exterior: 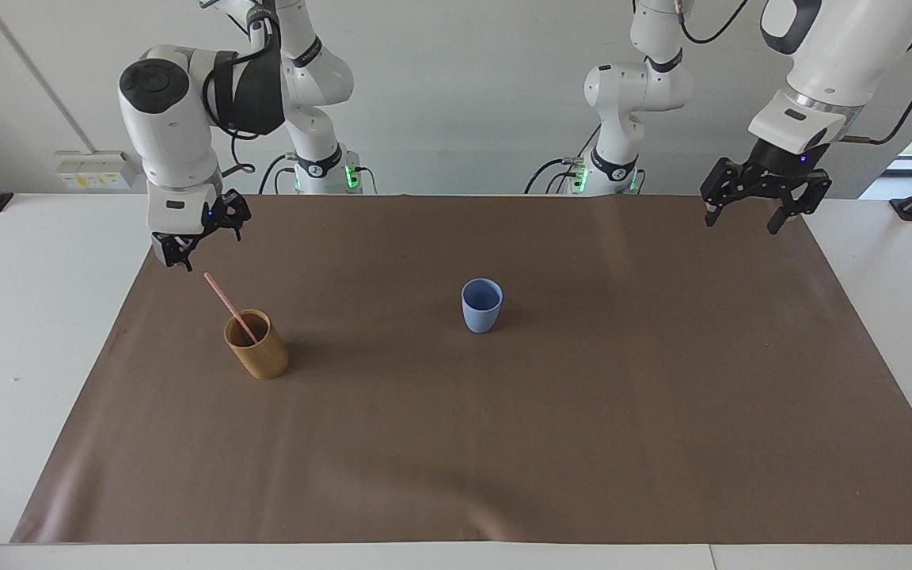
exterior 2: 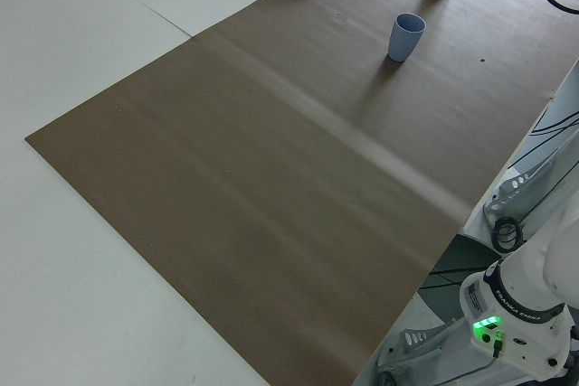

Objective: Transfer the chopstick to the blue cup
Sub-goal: 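Release the cup and retract the left gripper while the right gripper reaches the tan cup, then grasp the pink chopstick in the tan cup with the right gripper, then carry the pink chopstick with the right gripper over the blue cup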

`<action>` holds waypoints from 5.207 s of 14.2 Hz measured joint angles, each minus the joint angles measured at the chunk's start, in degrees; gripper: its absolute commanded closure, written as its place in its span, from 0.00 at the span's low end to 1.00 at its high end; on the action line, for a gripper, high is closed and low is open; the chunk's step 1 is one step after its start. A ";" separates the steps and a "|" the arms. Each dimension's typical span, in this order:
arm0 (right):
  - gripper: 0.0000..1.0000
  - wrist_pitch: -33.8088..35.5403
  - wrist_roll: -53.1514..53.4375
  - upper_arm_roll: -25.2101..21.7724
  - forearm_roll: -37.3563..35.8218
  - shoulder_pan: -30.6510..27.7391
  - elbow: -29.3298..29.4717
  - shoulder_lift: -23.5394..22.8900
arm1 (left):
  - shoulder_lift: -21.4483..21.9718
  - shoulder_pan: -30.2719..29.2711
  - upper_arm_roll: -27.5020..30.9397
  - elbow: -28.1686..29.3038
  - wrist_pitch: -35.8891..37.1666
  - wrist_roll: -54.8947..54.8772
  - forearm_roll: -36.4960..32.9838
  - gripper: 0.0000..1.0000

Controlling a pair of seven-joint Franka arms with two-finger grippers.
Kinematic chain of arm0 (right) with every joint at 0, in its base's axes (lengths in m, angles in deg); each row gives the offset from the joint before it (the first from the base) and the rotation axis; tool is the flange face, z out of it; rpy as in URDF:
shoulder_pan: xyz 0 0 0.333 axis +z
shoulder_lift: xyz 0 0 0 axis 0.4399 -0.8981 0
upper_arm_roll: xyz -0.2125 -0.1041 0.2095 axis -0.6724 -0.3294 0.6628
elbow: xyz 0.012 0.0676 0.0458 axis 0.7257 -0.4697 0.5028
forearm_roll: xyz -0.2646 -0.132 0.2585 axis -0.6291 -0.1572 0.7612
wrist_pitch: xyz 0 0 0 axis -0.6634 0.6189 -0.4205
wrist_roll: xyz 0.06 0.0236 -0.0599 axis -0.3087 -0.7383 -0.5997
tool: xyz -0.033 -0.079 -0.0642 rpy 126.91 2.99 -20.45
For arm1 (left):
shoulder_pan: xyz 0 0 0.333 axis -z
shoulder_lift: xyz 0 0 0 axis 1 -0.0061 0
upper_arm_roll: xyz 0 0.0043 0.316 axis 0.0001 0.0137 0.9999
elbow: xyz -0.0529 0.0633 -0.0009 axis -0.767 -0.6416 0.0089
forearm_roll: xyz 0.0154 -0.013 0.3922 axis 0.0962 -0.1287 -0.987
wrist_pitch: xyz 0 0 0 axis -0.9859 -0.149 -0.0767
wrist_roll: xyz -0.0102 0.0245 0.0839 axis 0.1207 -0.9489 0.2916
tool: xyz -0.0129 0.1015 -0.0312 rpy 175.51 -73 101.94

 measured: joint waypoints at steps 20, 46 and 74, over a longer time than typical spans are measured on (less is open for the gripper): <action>0.74 -6.43 -4.26 -0.22 -2.15 -0.44 -3.22 -3.76 | -1.31 -0.54 -0.16 -5.37 11.29 -0.02 -0.49 0.00; 1.00 26.65 5.87 0.71 -2.14 6.45 17.39 -1.16 | -1.30 -0.56 -0.05 -5.37 11.33 -0.02 -0.49 0.00; 1.00 9.28 105.72 13.29 48.57 10.77 19.58 -11.44 | -1.28 -0.56 -0.05 -5.37 11.44 -0.02 -0.49 0.00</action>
